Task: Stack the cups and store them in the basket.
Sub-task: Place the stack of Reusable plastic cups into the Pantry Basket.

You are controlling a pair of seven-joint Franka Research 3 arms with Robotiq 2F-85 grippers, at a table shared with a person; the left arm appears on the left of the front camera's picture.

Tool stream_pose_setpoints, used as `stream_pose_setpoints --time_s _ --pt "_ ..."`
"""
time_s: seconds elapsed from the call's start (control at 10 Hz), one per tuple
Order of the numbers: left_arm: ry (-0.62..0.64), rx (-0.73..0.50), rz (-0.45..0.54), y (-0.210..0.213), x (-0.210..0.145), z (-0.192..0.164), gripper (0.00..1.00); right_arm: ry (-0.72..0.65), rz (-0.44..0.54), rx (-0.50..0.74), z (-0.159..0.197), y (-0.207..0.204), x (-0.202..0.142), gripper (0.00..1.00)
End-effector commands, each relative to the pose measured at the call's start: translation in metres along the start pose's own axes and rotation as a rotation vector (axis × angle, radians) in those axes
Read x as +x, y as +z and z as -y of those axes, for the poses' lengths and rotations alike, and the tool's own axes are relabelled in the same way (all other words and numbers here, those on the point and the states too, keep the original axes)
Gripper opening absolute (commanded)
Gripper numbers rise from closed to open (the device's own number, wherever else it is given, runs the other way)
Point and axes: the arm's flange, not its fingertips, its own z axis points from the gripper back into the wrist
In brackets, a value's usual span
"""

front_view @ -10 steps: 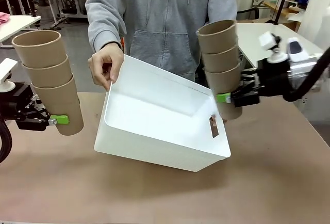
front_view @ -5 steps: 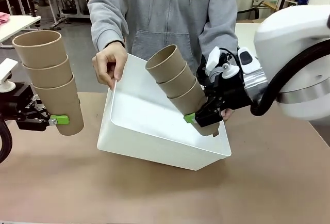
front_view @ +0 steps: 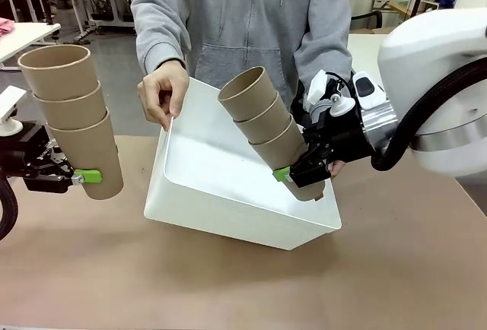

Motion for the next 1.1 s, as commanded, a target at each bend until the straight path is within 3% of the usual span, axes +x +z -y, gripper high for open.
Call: stream_pose_setpoints --time_s 0.0,0.2,0.3,0.5,1.0 --pt "-0.005 -0.001 0.007 0.001 0.004 0.001 0.83 0.016 -0.003 -0.015 -0.002 0.003 0.004 0.85" --pt "-0.005 -0.001 0.007 0.001 0.004 0.001 0.83 0.002 0.000 0.001 0.000 0.000 0.000 0.85" --pt "-0.005 -0.001 0.007 0.001 0.004 0.001 0.83 0.017 -0.075 0.022 0.001 -0.010 0.006 0.85" --pt "-0.005 -0.001 0.007 0.001 0.004 0.001 0.83 0.020 -0.103 0.048 0.007 -0.024 0.003 0.85" --pt "-0.005 -0.001 0.007 0.001 0.004 0.001 0.83 0.122 -0.282 0.111 0.011 -0.068 0.013 0.85"
